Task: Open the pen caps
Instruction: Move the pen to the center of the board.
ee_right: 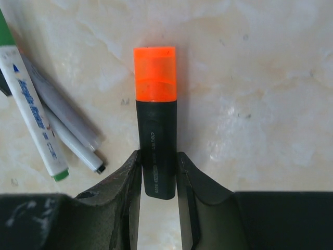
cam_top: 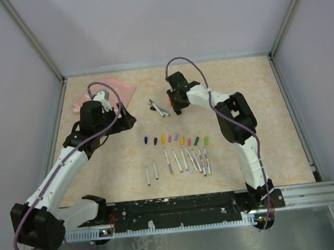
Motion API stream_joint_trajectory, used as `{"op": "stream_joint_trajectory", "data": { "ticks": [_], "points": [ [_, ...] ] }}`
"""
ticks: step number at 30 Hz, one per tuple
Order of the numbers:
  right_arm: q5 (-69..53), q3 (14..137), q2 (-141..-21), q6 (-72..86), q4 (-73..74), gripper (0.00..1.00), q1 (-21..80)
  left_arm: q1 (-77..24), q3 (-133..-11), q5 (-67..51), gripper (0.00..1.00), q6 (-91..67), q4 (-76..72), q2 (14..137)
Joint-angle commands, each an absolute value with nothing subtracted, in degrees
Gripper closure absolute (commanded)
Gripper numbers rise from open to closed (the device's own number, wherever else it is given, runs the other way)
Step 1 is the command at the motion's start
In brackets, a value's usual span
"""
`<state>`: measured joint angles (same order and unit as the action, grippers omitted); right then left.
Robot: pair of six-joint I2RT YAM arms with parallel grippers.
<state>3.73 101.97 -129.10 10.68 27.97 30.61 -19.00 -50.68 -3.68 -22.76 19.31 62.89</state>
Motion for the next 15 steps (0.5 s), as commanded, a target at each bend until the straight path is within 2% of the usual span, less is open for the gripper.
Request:
{"op": "stream_joint_trajectory", "data": {
  "ticks": [1, 15],
  "points": [
    [4.29, 94.13, -122.12, 11.7, 27.58, 0.72, 30.15, -18.74, -50.69, -6.11, 0.11, -23.71, 16.95, 61.81],
    [3.24, 71.6, -105.28, 12.57, 25.56, 0.69, 30.23, -18.75, -47.87, -9.77, 0.1, -26.02, 15.3, 60.48]
  ]
}}
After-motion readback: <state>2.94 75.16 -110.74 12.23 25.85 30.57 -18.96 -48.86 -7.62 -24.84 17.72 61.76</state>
